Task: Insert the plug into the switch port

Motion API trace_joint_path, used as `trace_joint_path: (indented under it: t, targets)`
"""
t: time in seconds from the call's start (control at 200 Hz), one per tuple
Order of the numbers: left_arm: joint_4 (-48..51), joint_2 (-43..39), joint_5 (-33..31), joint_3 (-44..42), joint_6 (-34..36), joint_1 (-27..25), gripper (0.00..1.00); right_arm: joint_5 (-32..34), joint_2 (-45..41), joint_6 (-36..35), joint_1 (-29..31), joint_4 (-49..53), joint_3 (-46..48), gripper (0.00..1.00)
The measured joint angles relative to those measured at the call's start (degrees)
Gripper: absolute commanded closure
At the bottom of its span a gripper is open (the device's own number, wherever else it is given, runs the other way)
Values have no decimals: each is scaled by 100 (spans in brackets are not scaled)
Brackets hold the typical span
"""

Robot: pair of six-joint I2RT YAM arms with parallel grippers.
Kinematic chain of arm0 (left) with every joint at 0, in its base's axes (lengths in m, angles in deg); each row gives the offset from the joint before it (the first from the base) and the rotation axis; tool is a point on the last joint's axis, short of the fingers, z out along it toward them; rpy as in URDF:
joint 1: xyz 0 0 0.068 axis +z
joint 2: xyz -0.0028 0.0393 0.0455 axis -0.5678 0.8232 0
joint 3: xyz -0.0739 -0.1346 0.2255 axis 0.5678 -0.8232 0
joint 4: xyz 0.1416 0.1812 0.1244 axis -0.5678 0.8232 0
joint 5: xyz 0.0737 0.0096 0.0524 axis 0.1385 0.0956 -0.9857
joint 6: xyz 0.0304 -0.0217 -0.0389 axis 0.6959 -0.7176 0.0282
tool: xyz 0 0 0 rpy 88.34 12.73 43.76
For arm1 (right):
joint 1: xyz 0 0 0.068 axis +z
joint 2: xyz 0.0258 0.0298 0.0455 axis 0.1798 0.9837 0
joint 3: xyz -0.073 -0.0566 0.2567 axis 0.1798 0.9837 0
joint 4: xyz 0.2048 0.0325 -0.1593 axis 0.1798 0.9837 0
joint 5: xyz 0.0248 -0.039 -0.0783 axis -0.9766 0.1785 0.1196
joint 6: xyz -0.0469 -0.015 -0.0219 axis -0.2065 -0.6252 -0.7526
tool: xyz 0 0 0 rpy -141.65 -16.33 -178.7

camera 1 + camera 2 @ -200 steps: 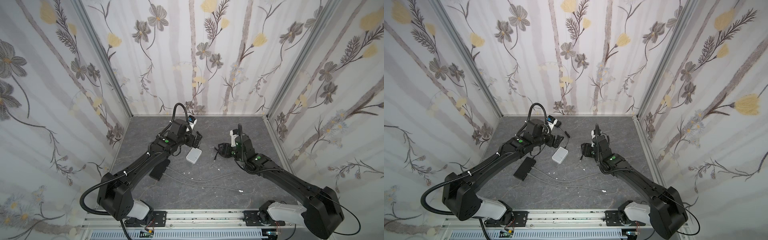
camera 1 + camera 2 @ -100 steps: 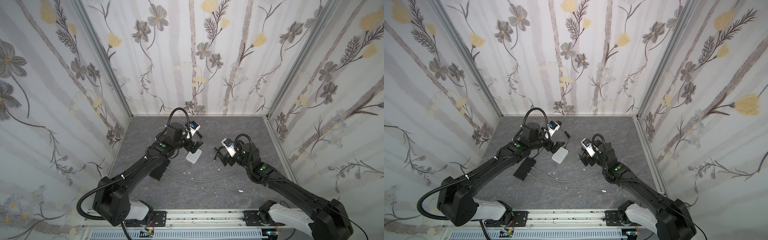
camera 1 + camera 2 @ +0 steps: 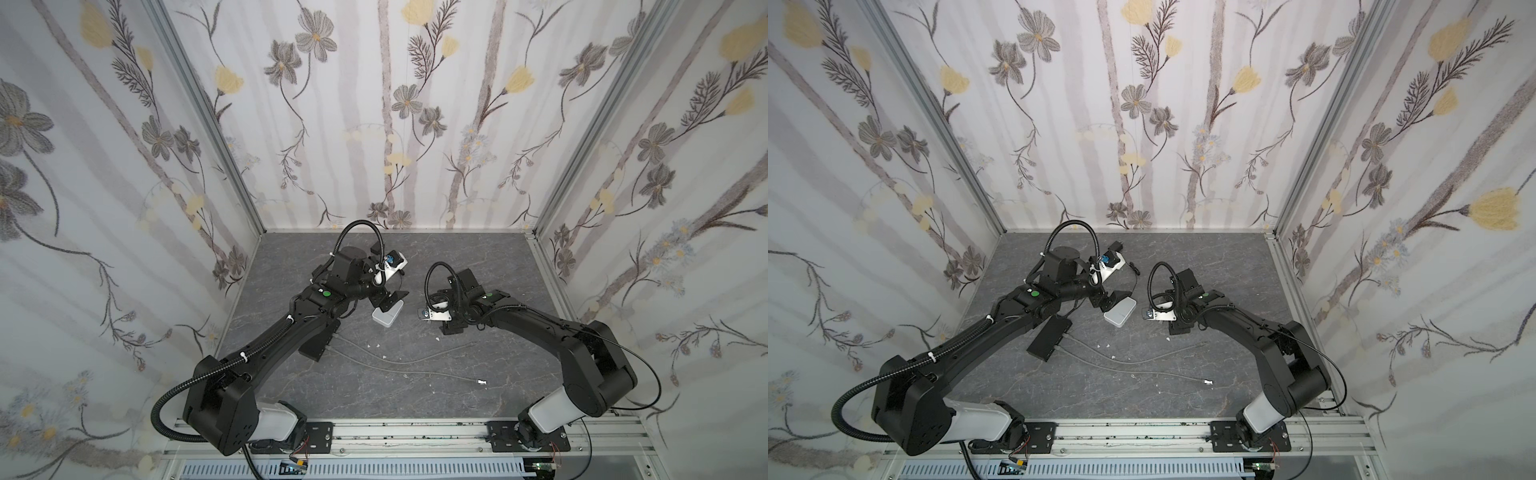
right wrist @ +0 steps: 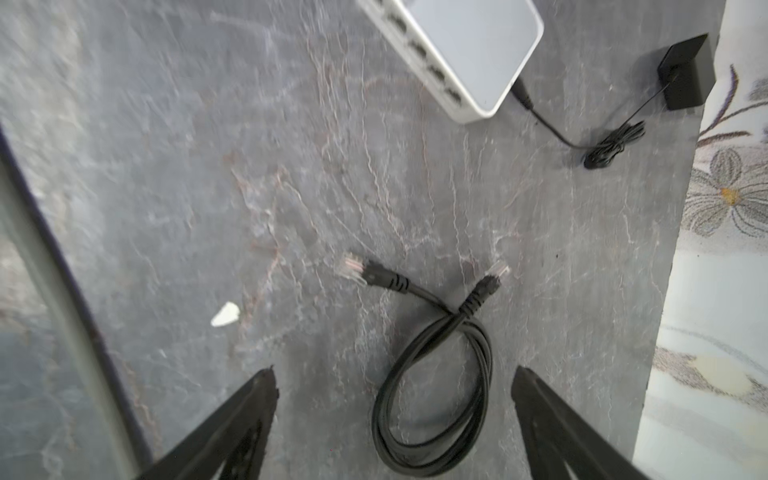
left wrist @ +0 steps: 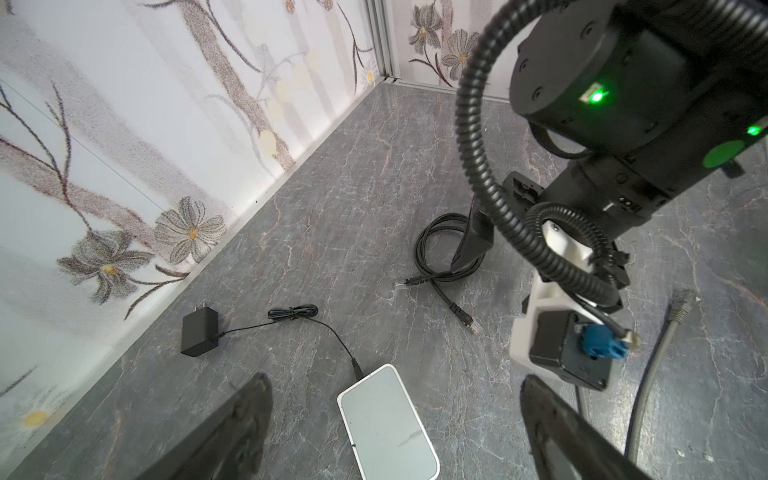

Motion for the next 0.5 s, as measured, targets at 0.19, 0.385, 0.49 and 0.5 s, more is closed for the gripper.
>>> trace_joint_path:
  t: [0.19,0.385,0.49,0.5]
  targets:
    - [-85,-179,22,-81,-2,0,6,457,354,-710,-155,-376,61,23]
    - [-146,-238,76,-114,-44,0,6,267,455,-1217,-111,-621,-2,56]
    - [-208,-278,109,-122,-68,24,5,136,649,-1351,-83,-542,-221,57]
    - [-221,-286,120,-125,-70,28,5,127,671,-1357,-79,-527,-249,57]
